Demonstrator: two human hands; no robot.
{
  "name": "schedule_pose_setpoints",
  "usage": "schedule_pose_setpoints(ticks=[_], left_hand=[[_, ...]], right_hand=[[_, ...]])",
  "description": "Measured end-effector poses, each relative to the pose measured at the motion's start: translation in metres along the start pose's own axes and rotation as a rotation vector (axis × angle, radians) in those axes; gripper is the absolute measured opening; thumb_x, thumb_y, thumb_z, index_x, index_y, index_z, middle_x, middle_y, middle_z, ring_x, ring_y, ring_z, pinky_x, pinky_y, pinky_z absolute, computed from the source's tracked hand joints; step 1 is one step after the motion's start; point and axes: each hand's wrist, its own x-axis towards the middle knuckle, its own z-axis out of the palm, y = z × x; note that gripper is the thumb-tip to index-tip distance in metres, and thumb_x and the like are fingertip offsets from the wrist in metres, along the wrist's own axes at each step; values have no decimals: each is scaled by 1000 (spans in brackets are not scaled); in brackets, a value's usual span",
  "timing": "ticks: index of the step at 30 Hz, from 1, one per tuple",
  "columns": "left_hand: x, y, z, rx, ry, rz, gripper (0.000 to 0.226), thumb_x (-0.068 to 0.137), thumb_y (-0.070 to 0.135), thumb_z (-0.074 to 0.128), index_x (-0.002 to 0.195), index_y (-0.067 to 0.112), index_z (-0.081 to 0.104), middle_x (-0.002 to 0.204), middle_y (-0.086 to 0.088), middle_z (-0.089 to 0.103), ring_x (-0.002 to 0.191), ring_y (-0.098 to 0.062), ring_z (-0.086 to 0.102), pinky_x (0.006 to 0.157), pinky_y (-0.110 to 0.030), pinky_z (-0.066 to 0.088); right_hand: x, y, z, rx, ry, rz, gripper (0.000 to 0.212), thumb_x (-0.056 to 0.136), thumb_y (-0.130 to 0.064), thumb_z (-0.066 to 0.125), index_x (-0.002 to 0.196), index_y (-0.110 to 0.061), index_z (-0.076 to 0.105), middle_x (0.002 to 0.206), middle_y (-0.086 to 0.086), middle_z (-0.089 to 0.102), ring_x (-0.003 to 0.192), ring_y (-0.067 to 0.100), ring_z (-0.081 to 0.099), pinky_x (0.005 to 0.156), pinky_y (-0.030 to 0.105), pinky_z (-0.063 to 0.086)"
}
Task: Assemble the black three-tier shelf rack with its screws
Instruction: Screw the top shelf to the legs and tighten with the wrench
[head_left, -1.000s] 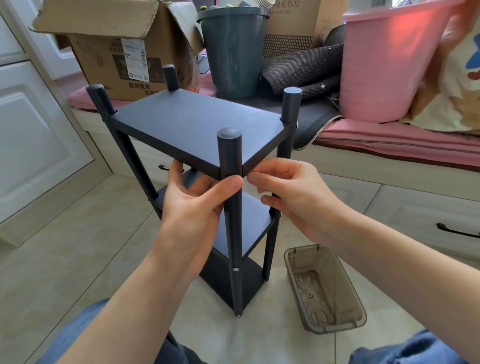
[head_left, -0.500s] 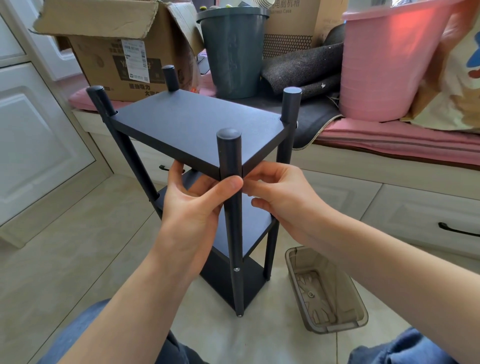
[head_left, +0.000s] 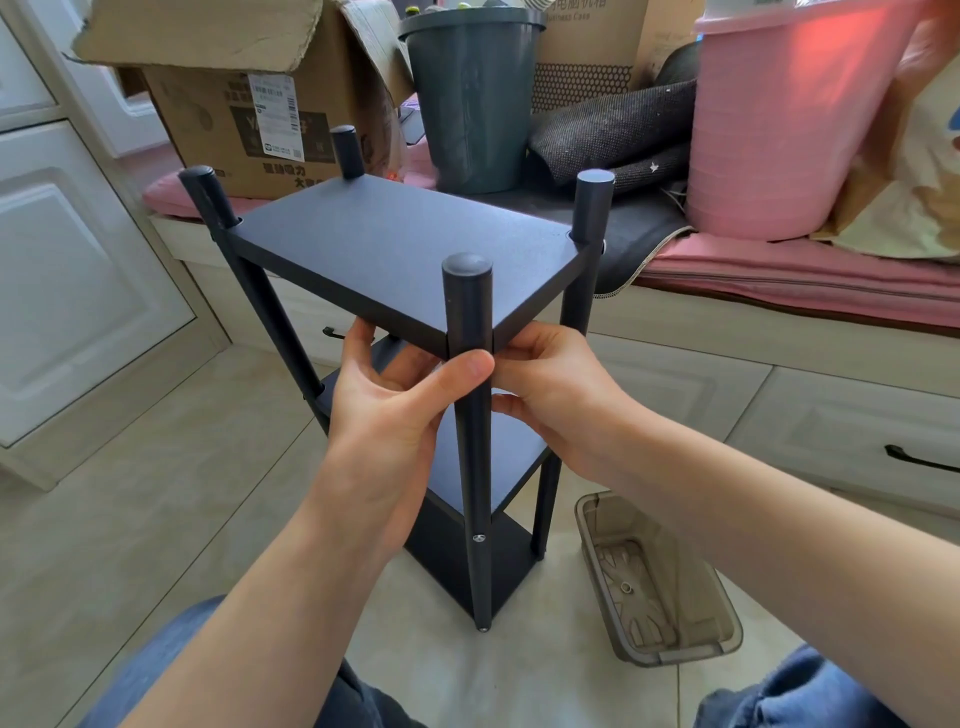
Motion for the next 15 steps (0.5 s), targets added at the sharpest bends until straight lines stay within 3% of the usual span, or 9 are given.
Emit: schedule_pose_setpoints(ticks=[4, 9, 15], left_hand=[[-1, 0, 0, -7, -11, -1, 84, 77, 5, 74, 149, 16, 33, 116, -11, 75, 109, -28, 72, 93, -34, 58], [-1, 1, -1, -15, -24, -4, 84, 79, 5, 74, 151, 15, 32, 112, -12, 76, 106, -29, 73, 90, -32, 58], [-2, 1, -1, 18, -15, -17, 84, 77, 10, 76, 149, 19, 35, 106, -5, 77, 105, -24, 73, 90, -30, 58]], right_hand=[[-1, 2, -4, -37, -3, -14, 15, 88, -6, 69, 101, -11, 74, 100, 8, 76, 104, 28, 69, 96, 44, 54], [-10, 5, -17, -118, -16, -80, 9, 86, -13, 73, 85, -22, 75, 88, 1, 76, 77, 9, 62, 72, 27, 51], [-18, 7, -35, -140, 52, -100, 12, 89, -11, 71, 88, -22, 74, 80, -7, 68, 74, 9, 58, 67, 24, 49]])
